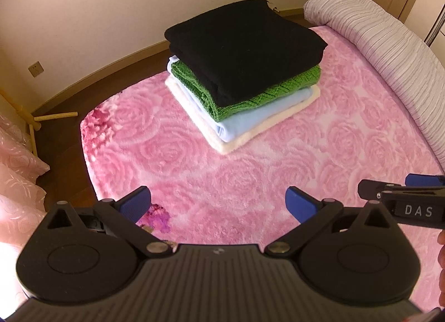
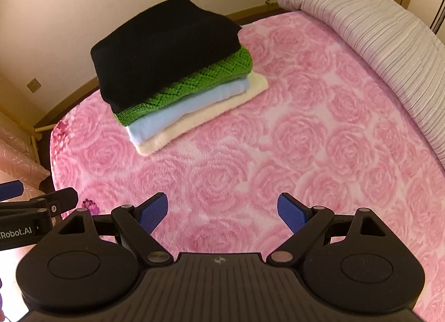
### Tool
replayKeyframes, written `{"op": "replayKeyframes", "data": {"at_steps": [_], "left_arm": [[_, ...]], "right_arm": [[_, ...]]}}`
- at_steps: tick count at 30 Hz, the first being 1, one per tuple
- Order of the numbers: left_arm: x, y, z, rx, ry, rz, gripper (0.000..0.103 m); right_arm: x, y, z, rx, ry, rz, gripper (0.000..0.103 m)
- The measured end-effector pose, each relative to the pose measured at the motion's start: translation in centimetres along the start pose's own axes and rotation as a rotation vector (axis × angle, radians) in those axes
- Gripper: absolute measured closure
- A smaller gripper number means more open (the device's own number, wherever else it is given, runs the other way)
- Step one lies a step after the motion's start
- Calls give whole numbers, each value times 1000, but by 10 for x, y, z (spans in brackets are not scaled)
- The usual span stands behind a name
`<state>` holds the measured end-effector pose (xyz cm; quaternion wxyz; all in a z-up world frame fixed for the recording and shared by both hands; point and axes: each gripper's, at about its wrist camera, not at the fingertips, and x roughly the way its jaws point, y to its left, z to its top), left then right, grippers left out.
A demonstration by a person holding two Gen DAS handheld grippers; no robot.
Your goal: Fold clothes
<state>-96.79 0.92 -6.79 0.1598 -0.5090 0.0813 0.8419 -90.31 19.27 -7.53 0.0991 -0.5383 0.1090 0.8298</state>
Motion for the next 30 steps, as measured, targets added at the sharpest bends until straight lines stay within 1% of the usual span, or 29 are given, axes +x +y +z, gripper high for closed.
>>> {"op": "replayKeyframes", "data": {"at_steps": [9, 22, 30], "left_arm": [[-1, 2, -1, 0, 2, 14, 1], [-10, 9, -8, -27, 6, 7, 1], [-28, 14, -19, -16, -34, 24, 1]], "right_arm": [[-2, 1, 0, 6, 4, 4, 14], [-16, 4, -8, 13, -14, 6, 14], [-33, 11, -21, 16, -32, 13, 14]]}}
